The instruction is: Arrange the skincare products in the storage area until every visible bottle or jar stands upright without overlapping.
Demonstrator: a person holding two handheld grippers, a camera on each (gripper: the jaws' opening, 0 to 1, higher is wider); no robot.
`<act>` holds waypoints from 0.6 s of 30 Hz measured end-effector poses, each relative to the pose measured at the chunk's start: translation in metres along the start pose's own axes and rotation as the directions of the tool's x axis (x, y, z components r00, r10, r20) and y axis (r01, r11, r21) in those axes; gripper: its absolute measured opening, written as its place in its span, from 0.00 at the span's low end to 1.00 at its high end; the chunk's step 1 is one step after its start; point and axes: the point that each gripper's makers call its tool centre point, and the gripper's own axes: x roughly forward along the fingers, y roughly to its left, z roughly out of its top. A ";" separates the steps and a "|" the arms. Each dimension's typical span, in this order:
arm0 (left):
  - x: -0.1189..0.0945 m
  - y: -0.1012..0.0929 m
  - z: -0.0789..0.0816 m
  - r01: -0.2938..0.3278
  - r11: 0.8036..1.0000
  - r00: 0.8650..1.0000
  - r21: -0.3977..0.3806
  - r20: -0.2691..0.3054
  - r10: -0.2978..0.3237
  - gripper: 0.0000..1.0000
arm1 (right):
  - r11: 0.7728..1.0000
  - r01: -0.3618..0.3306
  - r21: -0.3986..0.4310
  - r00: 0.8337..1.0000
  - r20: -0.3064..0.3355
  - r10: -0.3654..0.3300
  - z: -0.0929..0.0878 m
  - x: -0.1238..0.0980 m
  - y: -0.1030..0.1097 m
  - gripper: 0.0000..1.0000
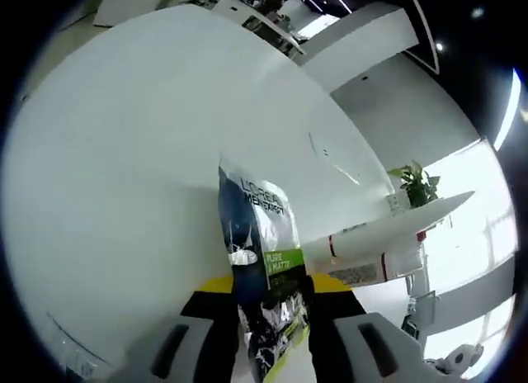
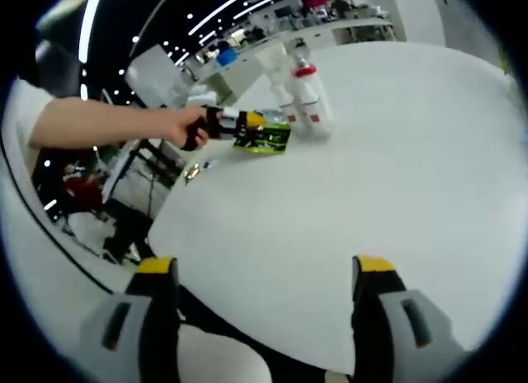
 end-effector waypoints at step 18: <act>-0.036 0.024 0.001 -0.073 0.995 0.997 0.070 0.038 0.071 0.44 | 0.998 -0.042 -0.039 0.999 0.004 0.043 0.002 0.012 0.016 0.85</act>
